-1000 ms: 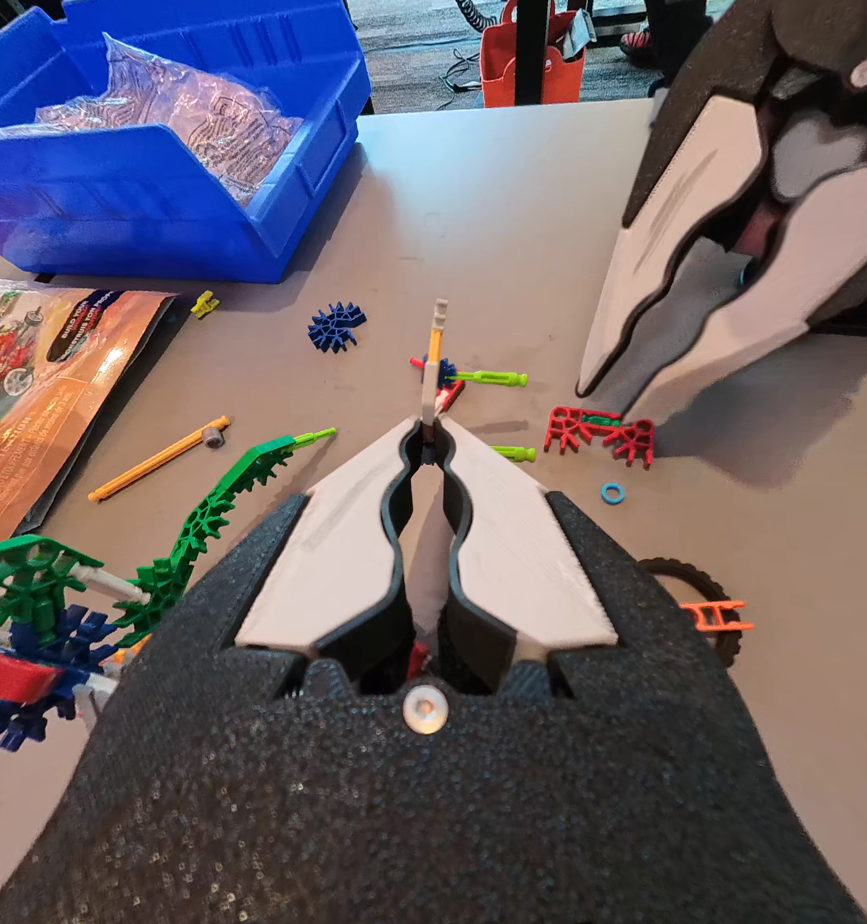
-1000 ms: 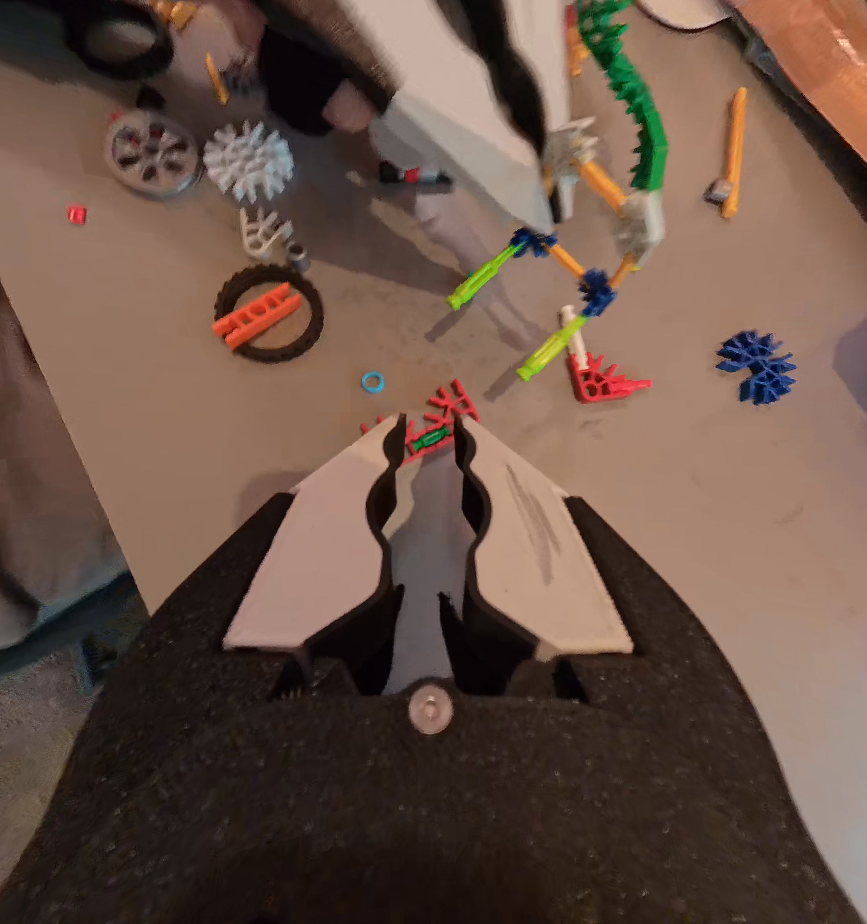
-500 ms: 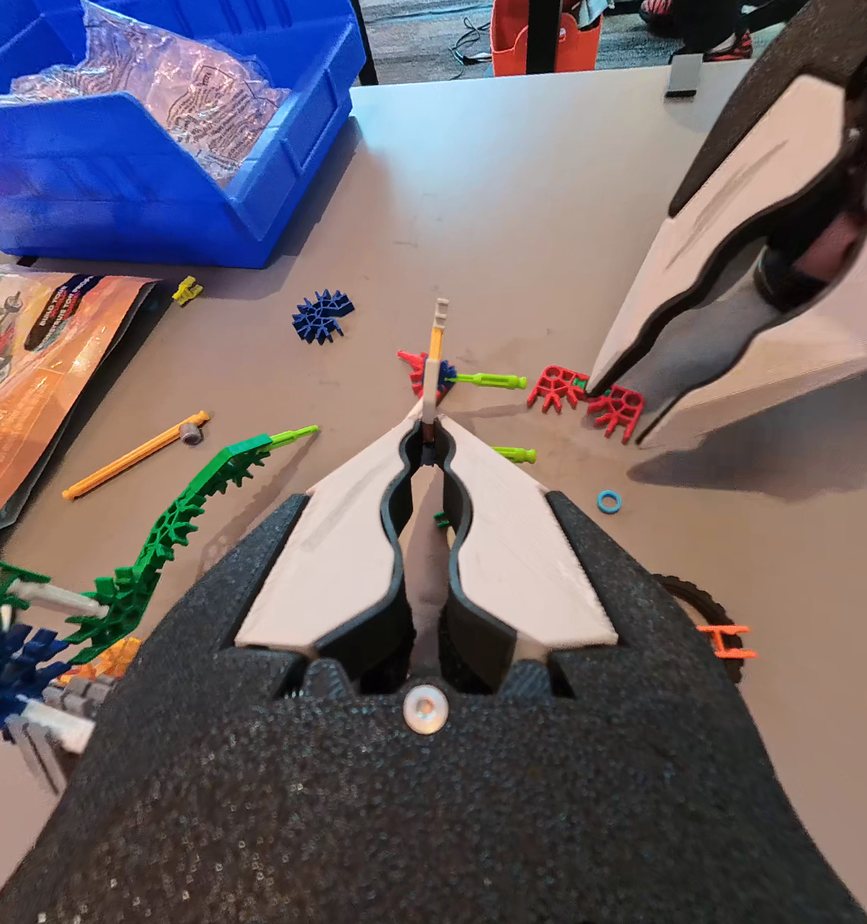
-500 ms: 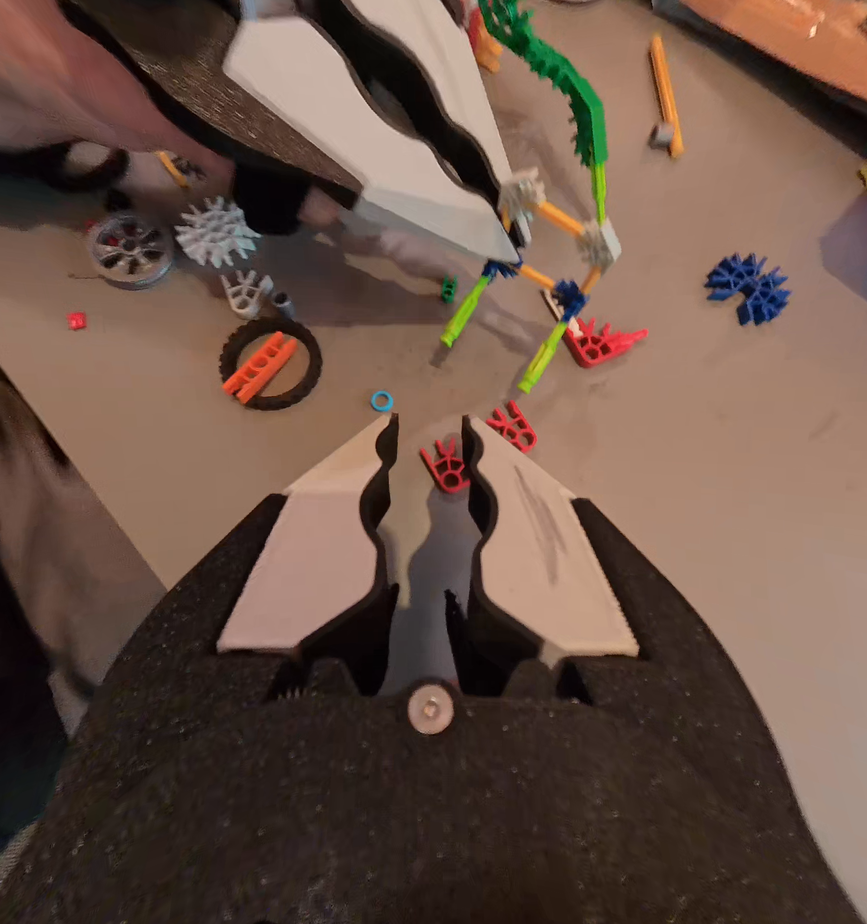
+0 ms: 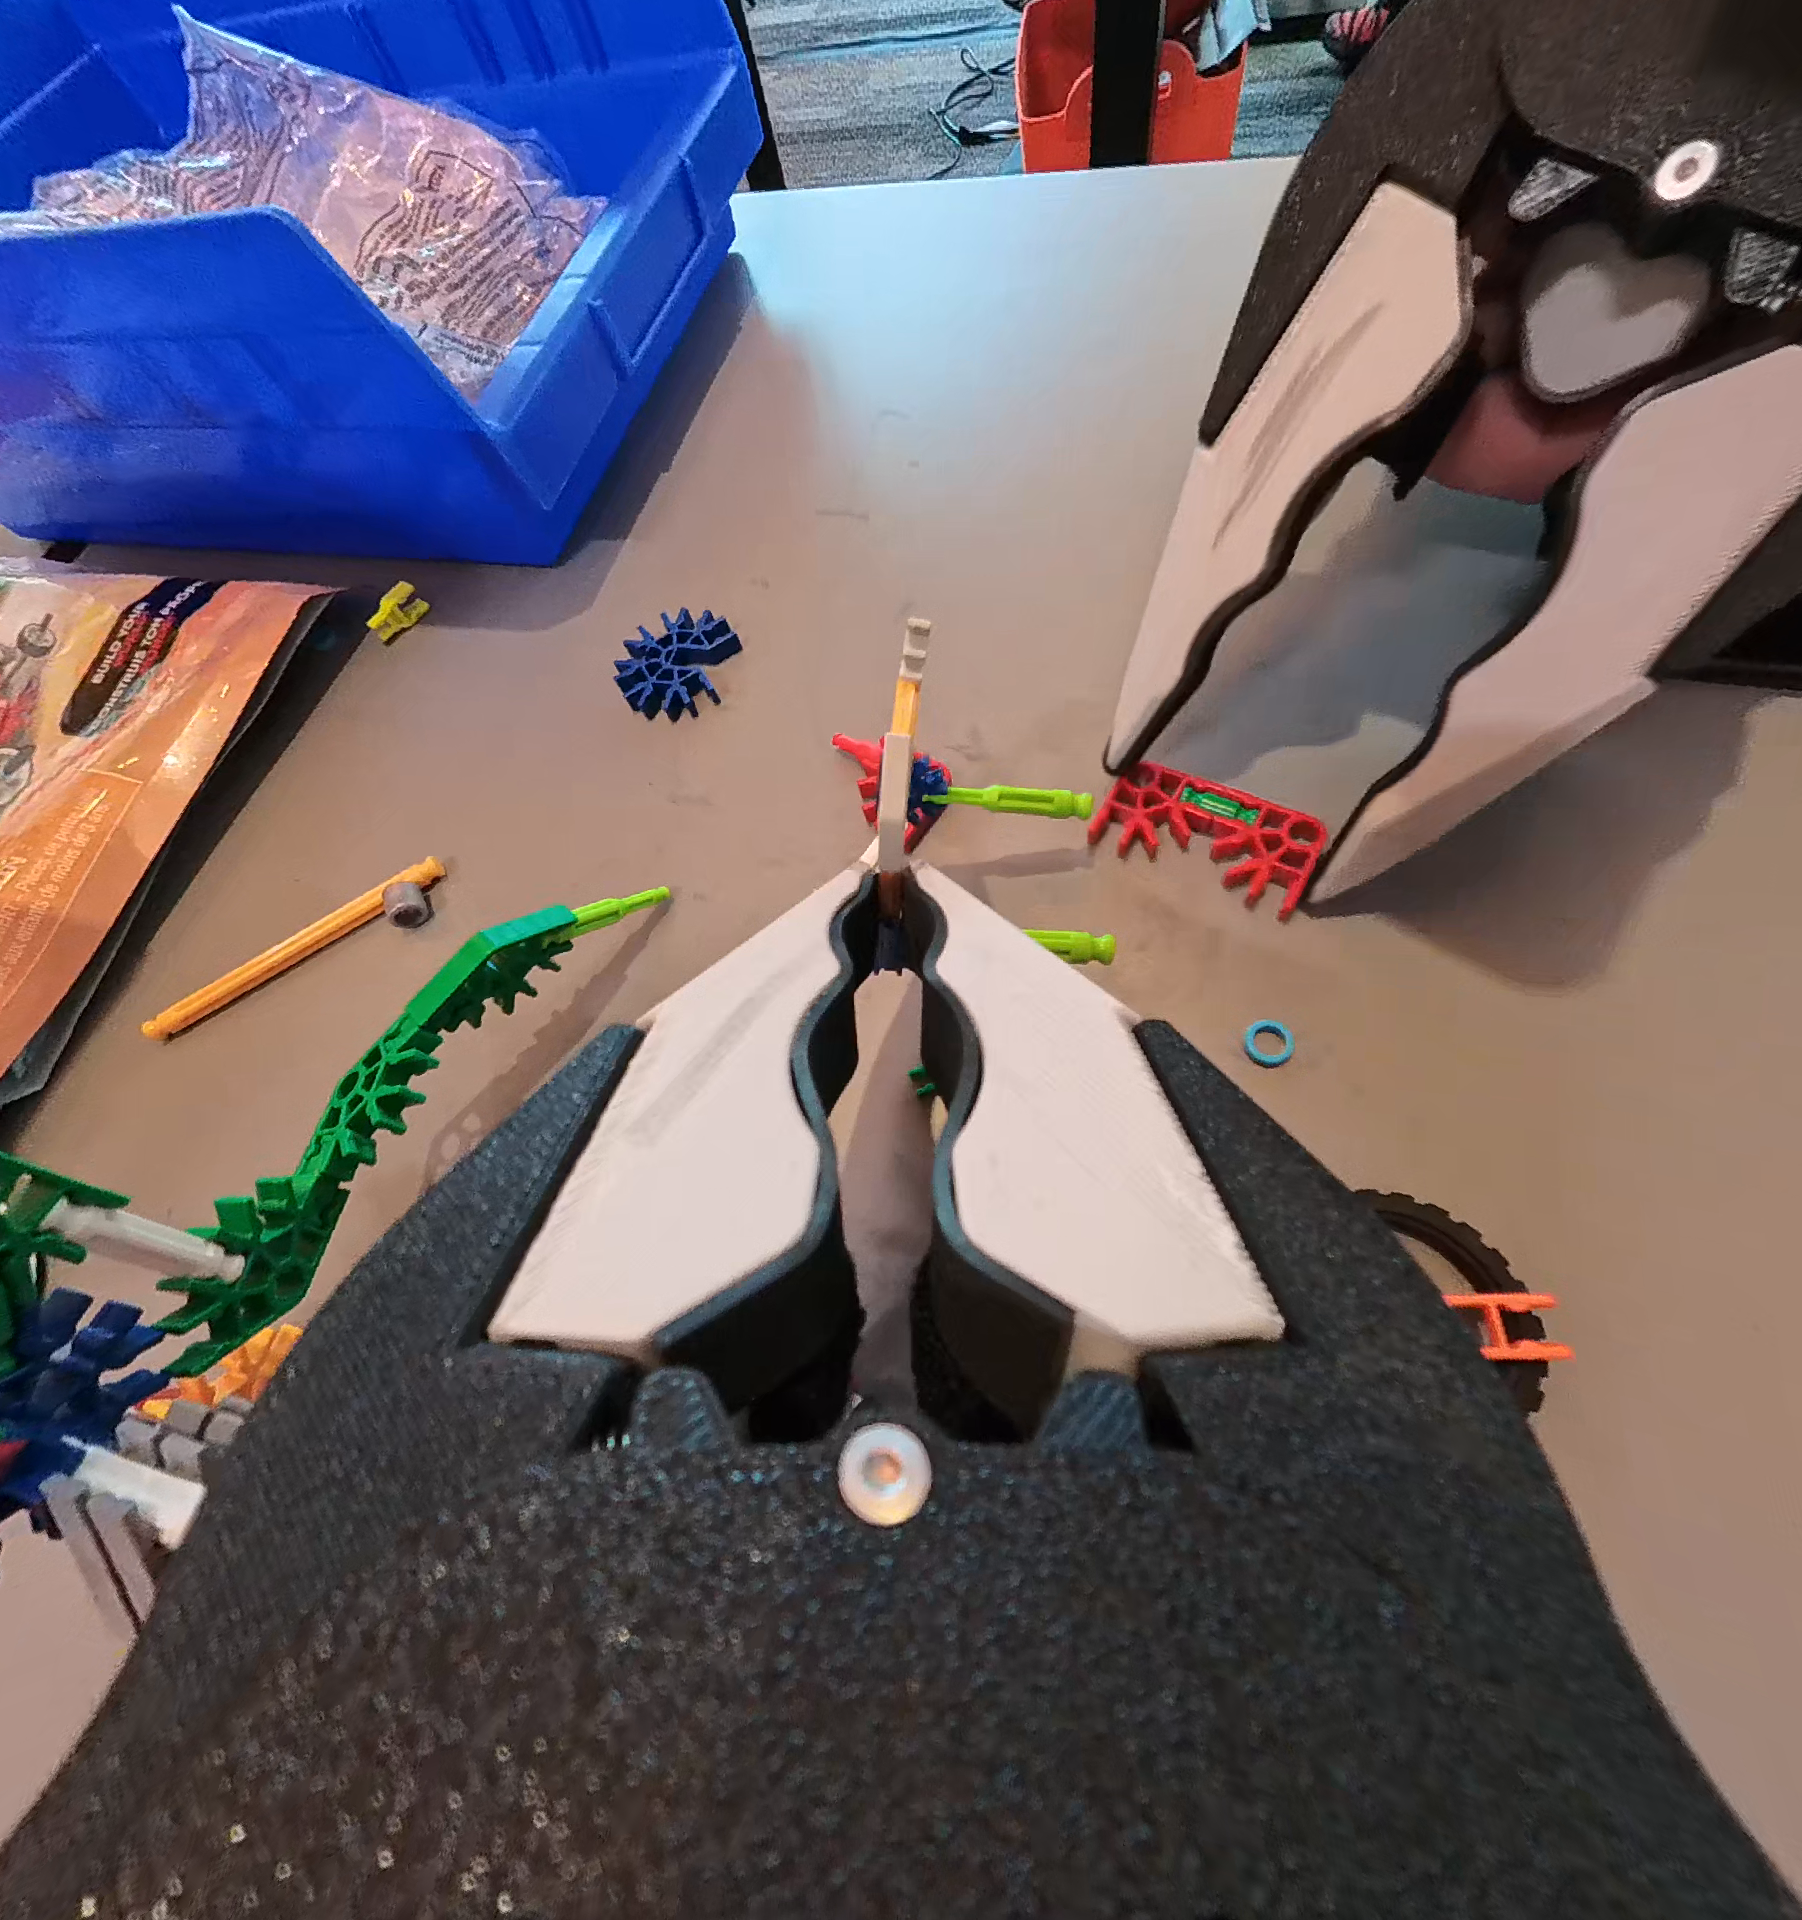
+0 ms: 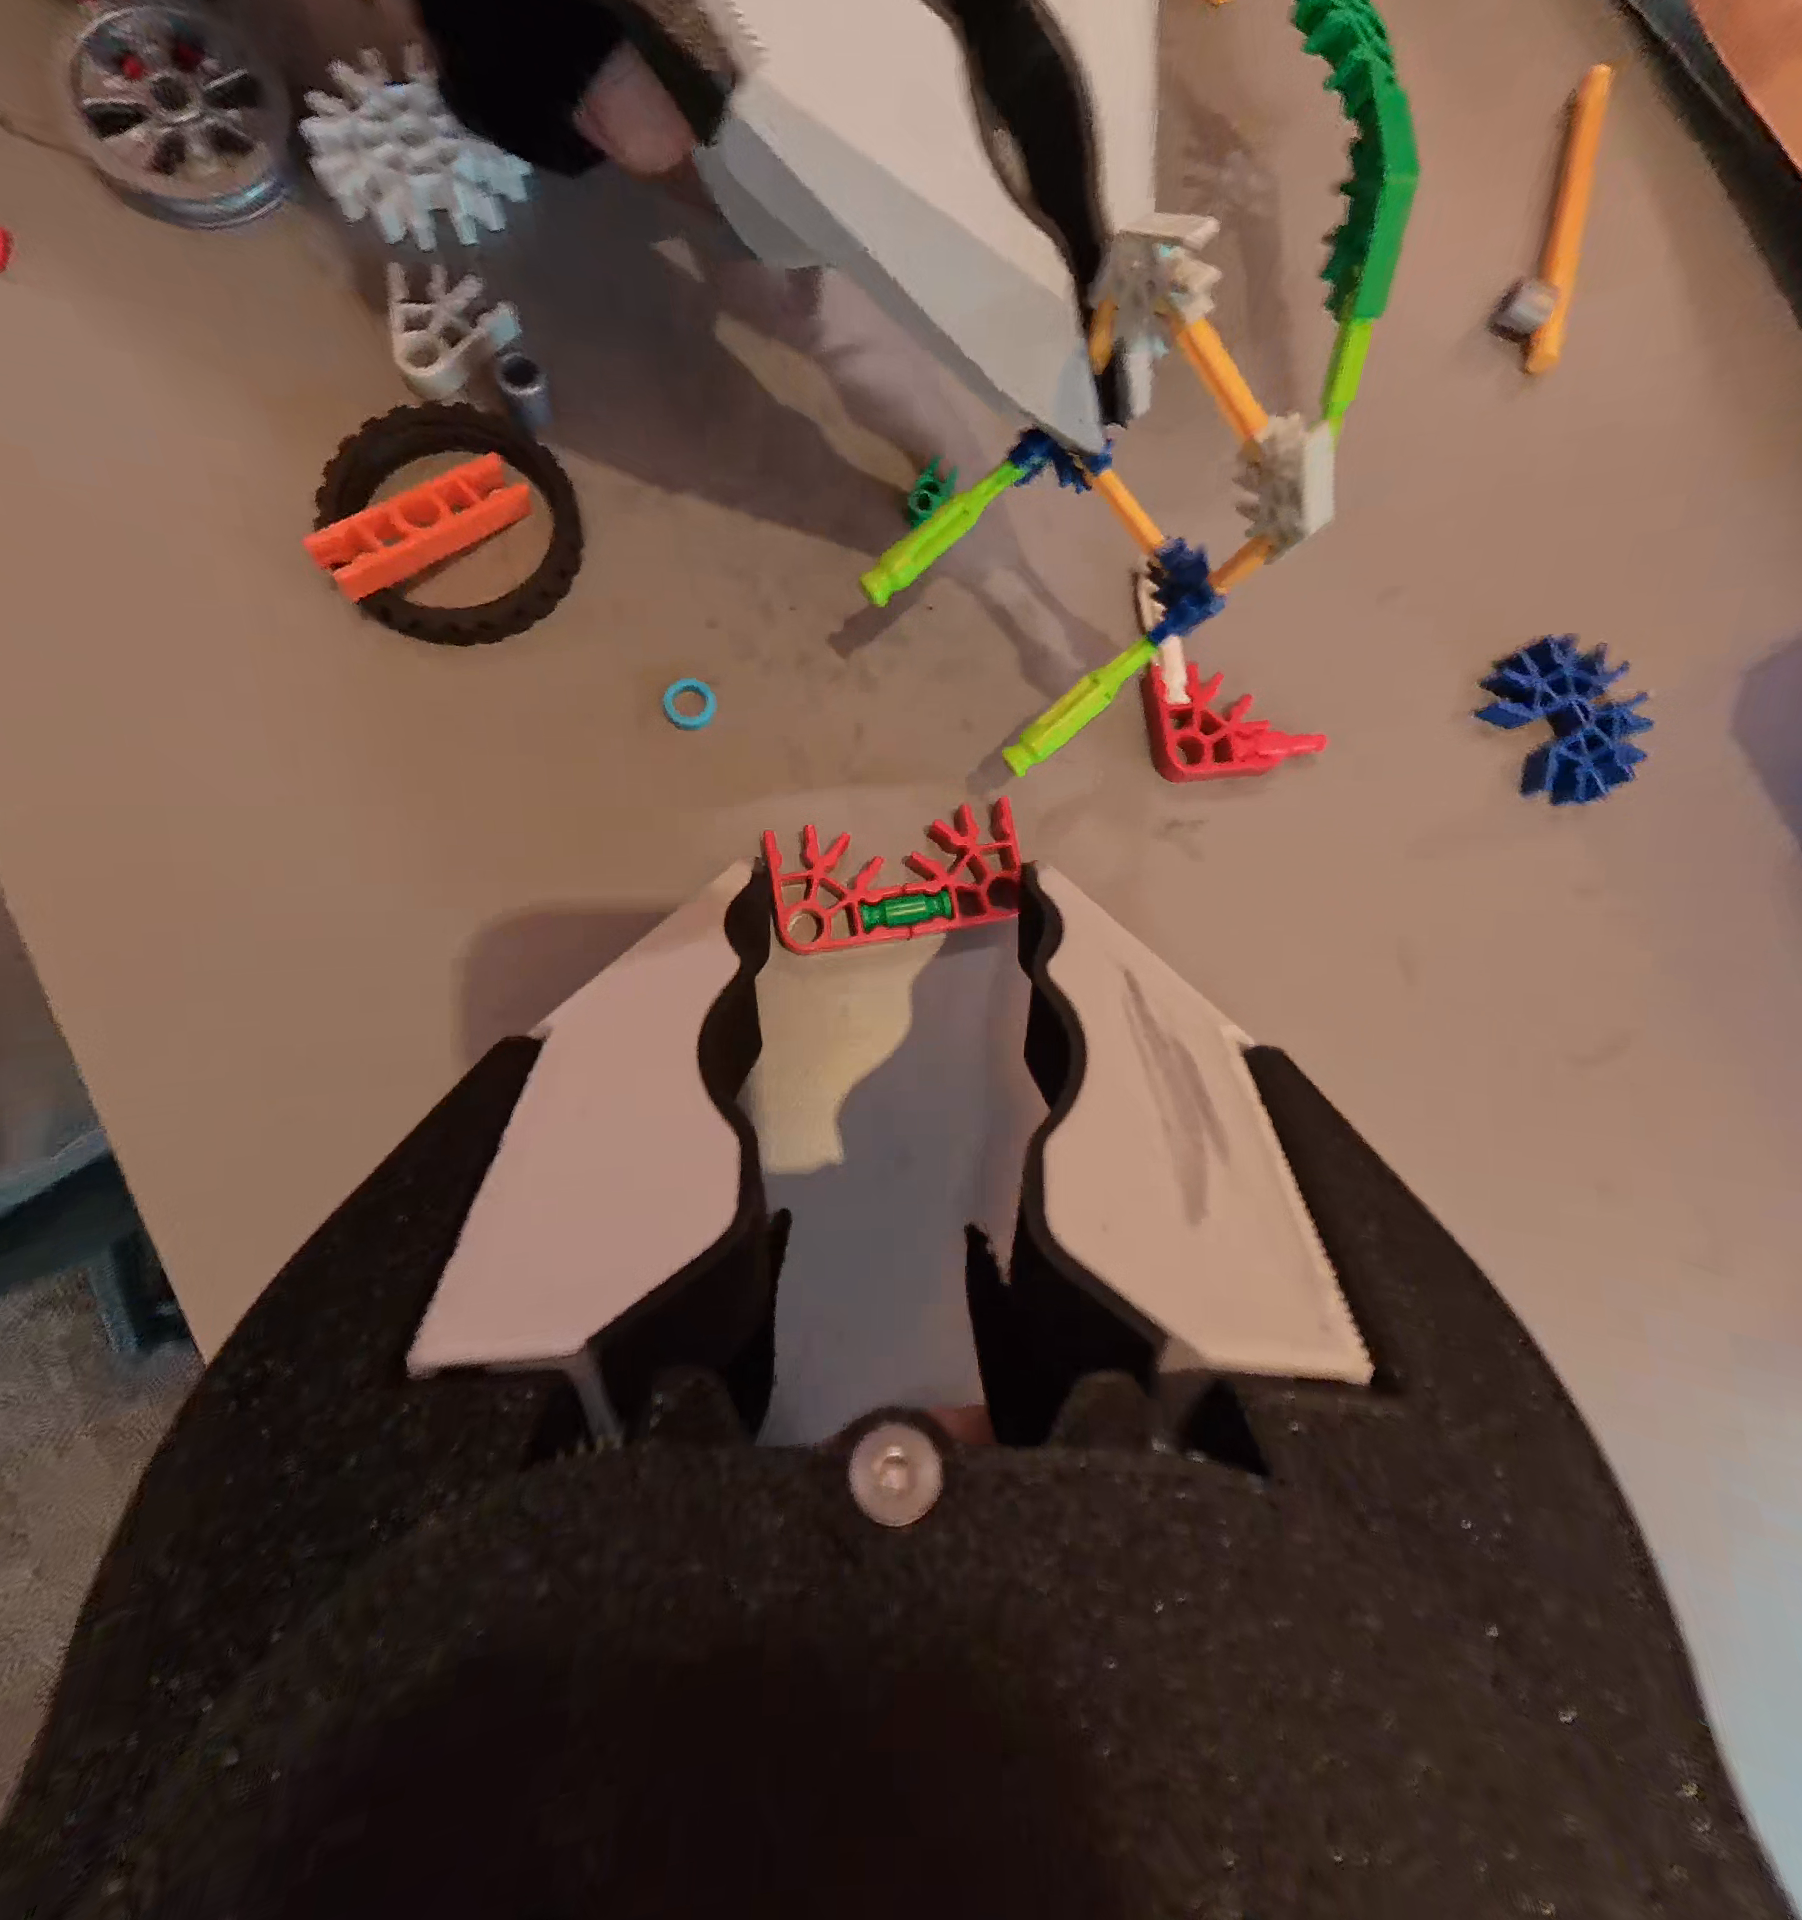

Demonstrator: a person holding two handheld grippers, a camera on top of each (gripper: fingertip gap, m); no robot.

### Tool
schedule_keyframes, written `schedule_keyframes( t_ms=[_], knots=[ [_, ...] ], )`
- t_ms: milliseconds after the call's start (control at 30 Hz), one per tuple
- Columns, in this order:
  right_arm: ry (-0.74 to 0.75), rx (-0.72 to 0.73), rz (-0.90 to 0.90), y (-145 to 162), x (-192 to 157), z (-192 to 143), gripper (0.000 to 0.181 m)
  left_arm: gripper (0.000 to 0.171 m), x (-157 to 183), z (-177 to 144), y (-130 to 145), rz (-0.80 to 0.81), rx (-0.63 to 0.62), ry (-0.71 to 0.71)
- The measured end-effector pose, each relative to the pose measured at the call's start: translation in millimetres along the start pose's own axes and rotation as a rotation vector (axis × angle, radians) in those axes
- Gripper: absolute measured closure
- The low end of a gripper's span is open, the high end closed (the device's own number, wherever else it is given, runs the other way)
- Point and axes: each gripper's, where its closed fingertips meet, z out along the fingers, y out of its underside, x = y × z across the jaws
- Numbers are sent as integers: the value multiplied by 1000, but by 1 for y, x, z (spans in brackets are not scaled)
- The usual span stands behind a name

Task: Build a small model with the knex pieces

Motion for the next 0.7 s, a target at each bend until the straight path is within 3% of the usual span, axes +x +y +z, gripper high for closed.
schedule_keyframes(
  t_ms=[167,233,300,533,700],
  knots=[
    [154,-14,285,-1,6,-1,134,169,-1,-1,-1,-9,4,-11],
    [181,4,327,-6,-4,-1,121,169,-1,-1,-2,-14,7,-13],
    [205,63,325,-15,-5,-9,122,169,1,0,-2,-12,8,-14],
    [214,91,258,-17,20,-22,162,170,8,4,-5,-12,3,-19],
    [201,33,211,-14,25,-7,166,170,14,6,-7,-7,9,-26]
  ],
)
